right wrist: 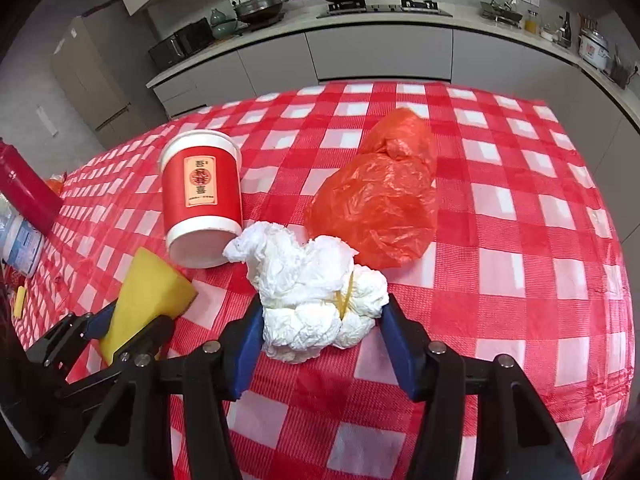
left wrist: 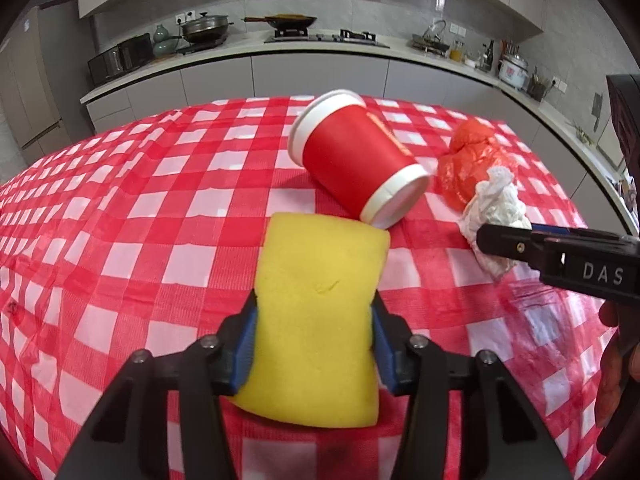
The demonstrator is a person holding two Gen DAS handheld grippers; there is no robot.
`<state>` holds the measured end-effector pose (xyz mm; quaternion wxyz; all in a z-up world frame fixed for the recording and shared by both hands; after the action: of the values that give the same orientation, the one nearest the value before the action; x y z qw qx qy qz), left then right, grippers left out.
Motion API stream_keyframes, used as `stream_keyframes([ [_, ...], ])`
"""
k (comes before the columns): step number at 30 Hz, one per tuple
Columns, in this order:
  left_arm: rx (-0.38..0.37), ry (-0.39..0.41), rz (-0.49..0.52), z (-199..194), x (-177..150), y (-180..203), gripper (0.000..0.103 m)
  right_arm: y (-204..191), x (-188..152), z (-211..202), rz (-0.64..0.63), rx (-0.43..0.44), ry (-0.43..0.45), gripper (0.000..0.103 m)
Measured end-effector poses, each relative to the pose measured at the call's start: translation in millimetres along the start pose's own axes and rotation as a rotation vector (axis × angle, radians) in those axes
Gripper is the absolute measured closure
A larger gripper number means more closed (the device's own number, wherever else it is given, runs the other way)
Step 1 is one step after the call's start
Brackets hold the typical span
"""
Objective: Collect trash
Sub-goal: 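Grasp the white tissue with the right tool while the left tool grasps the yellow sponge, then carry the tissue and sponge with both tools over the bin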
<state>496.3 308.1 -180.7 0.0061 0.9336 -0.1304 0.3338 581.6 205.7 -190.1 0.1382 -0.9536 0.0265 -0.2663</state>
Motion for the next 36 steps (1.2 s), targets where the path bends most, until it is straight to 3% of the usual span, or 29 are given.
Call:
stream_keyframes([
  [20, 0.0, 0.101, -0.042, -75.5, -10.4, 66.8, 0.052, 46.4, -46.6, -105.6, 0.014, 0.079, 0.071, 0.045],
  [36, -0.032, 0.159, -0.011, -110.9, -12.1, 162.0, 0.052, 145.1, -76.2, -191.6, 0.075, 0.068, 0.146, 0.045],
])
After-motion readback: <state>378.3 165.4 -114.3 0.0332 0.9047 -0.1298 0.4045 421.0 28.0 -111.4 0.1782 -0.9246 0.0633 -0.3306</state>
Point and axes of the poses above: each gripper's, at about its wrist camera, not at the fingertips, and z roughly the way its jaws point, y to its right, x to its top, the point moved 10 cm from there along z, roughly the way its jaws point, and after that the axes turned 10 degrees about z, right-handed, at the moved point
